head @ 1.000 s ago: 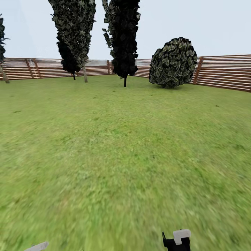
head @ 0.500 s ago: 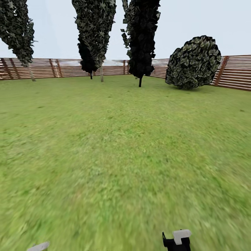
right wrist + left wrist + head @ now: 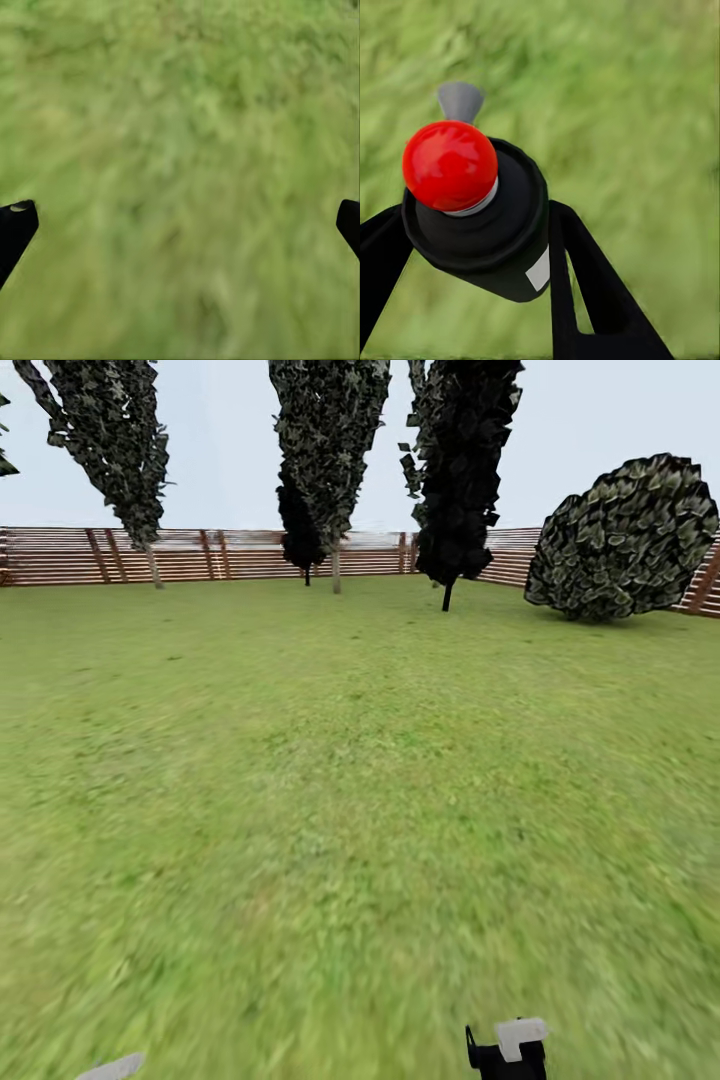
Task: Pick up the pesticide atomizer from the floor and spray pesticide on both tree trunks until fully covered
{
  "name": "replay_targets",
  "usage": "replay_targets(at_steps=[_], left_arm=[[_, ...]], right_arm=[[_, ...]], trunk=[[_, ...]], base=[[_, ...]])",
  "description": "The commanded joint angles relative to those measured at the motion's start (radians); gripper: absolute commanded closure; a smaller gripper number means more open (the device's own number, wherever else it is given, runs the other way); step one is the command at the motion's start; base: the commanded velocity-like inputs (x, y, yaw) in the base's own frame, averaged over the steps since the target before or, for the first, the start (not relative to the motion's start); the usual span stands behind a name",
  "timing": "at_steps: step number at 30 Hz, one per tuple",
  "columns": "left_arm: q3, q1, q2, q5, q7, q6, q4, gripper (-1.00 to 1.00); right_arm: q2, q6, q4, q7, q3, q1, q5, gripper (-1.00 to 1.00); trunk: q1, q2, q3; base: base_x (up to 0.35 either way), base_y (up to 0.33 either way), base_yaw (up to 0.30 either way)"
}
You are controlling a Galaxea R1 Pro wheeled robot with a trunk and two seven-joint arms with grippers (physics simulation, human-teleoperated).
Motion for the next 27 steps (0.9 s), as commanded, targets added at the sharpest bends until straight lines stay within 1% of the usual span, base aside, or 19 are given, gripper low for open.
replay_targets(at_steps=[1, 24, 27], left_arm=[[0.009, -0.001, 0.0, -0.006, -0.006, -0.003, 0.001, 1.0], [0.01, -0.001, 0.0, -0.006, -0.005, -0.003, 0.001, 1.0], [0.013, -0.001, 0.0, -0.004, -0.005, -0.004, 0.001, 1.0]], right_arm=[[0.0, -0.002, 0.0, -0.007, -0.004, 0.0, 0.011, -1.0], [0.0, -0.002, 0.0, -0.007, -0.004, 0.0, 0.011, -1.0], [0.0, -0.002, 0.0, -0.007, -0.004, 0.0, 0.011, -1.0]], trunk=[[0.0, 0.0, -0.001], [0.0, 0.0, -0.001], [0.0, 0.0, -0.001]], base=[[0.0, 0.0, 0.28], [0.001, 0.0, 0.28], [0.144, 0.017, 0.281]])
